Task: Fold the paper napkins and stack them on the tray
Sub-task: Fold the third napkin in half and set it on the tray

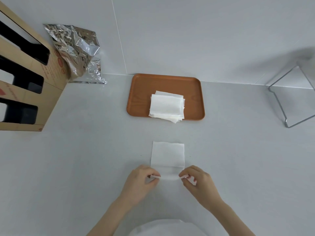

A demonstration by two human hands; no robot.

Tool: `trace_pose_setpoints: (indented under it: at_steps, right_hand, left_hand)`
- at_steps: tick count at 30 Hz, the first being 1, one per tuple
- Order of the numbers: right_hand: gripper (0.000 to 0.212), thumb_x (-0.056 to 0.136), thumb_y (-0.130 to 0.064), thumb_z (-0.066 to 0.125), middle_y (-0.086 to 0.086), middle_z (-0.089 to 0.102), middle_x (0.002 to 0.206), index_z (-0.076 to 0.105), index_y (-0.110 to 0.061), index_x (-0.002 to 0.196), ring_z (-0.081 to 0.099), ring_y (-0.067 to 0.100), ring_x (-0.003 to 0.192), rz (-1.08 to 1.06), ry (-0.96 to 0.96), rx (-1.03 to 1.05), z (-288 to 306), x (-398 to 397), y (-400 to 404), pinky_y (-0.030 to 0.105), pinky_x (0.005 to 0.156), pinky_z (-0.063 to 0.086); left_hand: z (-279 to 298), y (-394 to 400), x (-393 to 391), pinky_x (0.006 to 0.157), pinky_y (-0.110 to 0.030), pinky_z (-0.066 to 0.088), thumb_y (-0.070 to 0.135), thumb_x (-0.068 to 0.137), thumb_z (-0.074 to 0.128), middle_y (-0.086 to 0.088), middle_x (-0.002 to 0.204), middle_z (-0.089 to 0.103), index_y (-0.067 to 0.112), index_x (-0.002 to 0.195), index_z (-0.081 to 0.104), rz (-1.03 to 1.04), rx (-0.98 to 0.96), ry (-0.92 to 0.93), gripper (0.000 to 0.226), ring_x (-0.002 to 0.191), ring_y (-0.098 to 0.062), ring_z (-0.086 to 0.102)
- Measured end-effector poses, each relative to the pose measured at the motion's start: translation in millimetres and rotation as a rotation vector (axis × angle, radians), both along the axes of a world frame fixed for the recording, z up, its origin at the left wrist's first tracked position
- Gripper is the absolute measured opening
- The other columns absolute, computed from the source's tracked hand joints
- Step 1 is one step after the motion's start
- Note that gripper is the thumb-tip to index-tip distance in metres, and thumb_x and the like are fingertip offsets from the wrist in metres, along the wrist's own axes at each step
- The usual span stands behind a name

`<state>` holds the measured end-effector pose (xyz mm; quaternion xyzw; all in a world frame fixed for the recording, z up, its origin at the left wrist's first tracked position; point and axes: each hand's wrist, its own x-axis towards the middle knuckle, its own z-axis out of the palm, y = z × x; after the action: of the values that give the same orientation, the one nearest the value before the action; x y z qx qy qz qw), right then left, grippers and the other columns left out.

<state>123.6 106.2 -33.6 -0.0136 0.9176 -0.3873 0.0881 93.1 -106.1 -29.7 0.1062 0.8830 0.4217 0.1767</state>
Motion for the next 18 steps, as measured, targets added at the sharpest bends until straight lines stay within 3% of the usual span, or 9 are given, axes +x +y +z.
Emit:
trace_pose_setpoints:
  at_steps: [2,4,6,8,10,12,16,18]
  right_hand:
    - [0.019,0.077,-0.003,0.065,-0.019,0.058,0.075,0.066,-0.021,0.080,0.051,-0.004,0.072,-0.014,0.031,-0.014,5,-10,3,0.004,0.060,0.036]
    - [0.016,0.078,-0.005,0.065,-0.019,0.057,0.074,0.067,-0.020,0.083,0.052,-0.002,0.070,-0.036,0.061,-0.020,11,-24,5,0.005,0.060,0.036]
    - [0.015,0.078,-0.005,0.066,-0.013,0.061,0.076,0.067,-0.019,0.084,0.052,0.001,0.065,-0.080,0.082,-0.030,13,-41,5,0.005,0.058,0.037]
    - [0.014,0.079,-0.005,0.065,-0.007,0.064,0.079,0.066,-0.018,0.084,0.054,0.006,0.066,-0.118,0.078,-0.041,9,-58,3,0.007,0.059,0.037]
    - [0.013,0.079,-0.008,0.063,0.001,0.066,0.083,0.065,-0.018,0.087,0.055,0.015,0.069,-0.135,0.047,-0.012,2,-71,0,0.017,0.063,0.042]
    - [0.016,0.080,-0.008,0.061,0.006,0.065,0.089,0.063,-0.018,0.093,0.055,0.019,0.073,-0.146,0.014,0.051,-8,-79,-1,0.028,0.064,0.043]
    - [0.042,0.078,-0.006,0.061,0.005,0.057,0.114,0.049,-0.017,0.117,0.057,0.024,0.087,-0.156,0.063,0.129,-21,-76,-4,0.028,0.063,0.041]
    - [0.049,0.077,-0.007,0.063,0.005,0.053,0.123,0.045,-0.018,0.122,0.057,0.023,0.094,-0.149,0.133,0.143,-18,-72,-2,0.028,0.064,0.042]
  left_hand:
    - [8,1,-13,0.065,-0.005,0.036,0.011,0.076,0.068,0.014,0.071,0.060,0.021,0.077,0.068,0.028,0.016,0.042,0.010,0.072,-0.008,0.055]
    - [17,2,-33,0.063,-0.003,0.035,0.010,0.076,0.067,0.014,0.069,0.060,0.020,0.075,0.067,0.048,0.028,0.088,0.011,0.066,-0.005,0.053]
    - [22,6,-54,0.063,-0.009,0.039,0.009,0.076,0.066,0.009,0.069,0.063,0.018,0.074,0.067,0.053,0.026,0.106,0.010,0.065,-0.006,0.053]
    - [20,11,-72,0.070,-0.027,0.045,0.008,0.076,0.064,-0.001,0.075,0.068,0.015,0.076,0.067,0.047,0.002,0.089,0.008,0.069,-0.016,0.057]
    - [12,16,-85,0.073,-0.036,0.048,0.007,0.076,0.063,-0.009,0.083,0.070,0.013,0.079,0.067,0.037,-0.043,0.064,0.007,0.074,-0.023,0.059]
    - [3,21,-90,0.076,-0.040,0.049,0.006,0.076,0.063,-0.013,0.091,0.066,0.011,0.087,0.065,0.037,-0.084,0.058,0.012,0.079,-0.027,0.058]
    - [-13,23,-82,0.081,-0.040,0.049,0.008,0.074,0.064,-0.009,0.111,0.053,0.016,0.107,0.055,0.082,-0.117,0.110,0.035,0.094,-0.025,0.055]
    - [-15,20,-75,0.083,-0.038,0.049,0.009,0.074,0.066,-0.008,0.112,0.052,0.016,0.106,0.056,0.115,-0.107,0.172,0.034,0.099,-0.023,0.053]
